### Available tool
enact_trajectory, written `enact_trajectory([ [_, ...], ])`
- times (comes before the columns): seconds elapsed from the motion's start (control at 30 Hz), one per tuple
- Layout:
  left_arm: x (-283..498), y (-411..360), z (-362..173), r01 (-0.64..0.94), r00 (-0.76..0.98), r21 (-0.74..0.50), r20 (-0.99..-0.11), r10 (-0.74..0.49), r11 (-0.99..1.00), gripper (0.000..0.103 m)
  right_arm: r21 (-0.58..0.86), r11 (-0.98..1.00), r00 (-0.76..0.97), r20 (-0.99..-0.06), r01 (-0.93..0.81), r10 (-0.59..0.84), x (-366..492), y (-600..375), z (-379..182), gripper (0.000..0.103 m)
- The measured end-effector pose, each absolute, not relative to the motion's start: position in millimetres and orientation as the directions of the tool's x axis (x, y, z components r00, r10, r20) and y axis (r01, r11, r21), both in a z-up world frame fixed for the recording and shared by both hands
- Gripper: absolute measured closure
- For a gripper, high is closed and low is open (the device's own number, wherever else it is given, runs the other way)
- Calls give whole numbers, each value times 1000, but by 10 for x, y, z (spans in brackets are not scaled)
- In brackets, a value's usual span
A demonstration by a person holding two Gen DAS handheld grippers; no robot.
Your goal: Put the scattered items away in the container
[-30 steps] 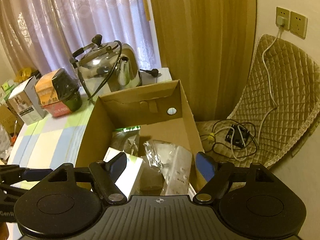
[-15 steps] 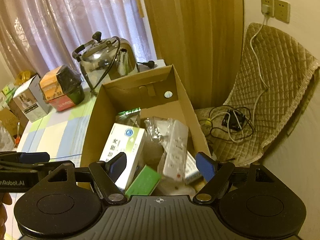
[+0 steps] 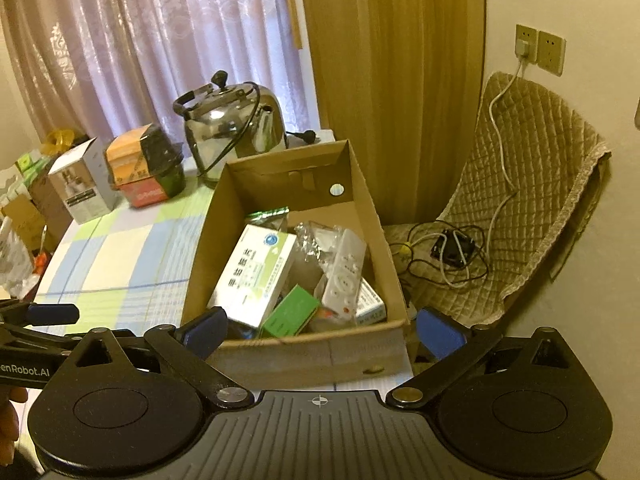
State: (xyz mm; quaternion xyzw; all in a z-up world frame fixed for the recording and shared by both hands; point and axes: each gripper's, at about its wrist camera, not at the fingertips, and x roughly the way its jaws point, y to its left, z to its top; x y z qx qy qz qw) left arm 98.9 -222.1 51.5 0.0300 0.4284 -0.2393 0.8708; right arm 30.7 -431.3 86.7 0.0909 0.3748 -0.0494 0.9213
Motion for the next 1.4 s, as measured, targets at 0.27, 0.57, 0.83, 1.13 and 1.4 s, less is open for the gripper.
enact_trajectory([
  [0.27,615,-2119,657,401,523,-150,-772,-360,904,1,87,984,693,-719,154,-44,-17,-4189,936,0],
  [0.57,343,-2142,840,406,521,-146,-774,-360,902,1,77,987,679,-733,138,-38,-261,-4038,950,0],
  [0.83,249,-2174,879,415,533,-139,-764,-364,899,1,84,986,671,-741,141,-33,-337,-3973,953,0],
  [1.13,239,-2144,857,396,552,-126,-759,-346,910,1,77,986,665,-746,145,-40,-355,-3942,988,0],
  [1.4,215,-2123,829,387,558,-119,-759,-335,914,1,74,986,660,-750,148,-43,-358,-3909,1020,0],
])
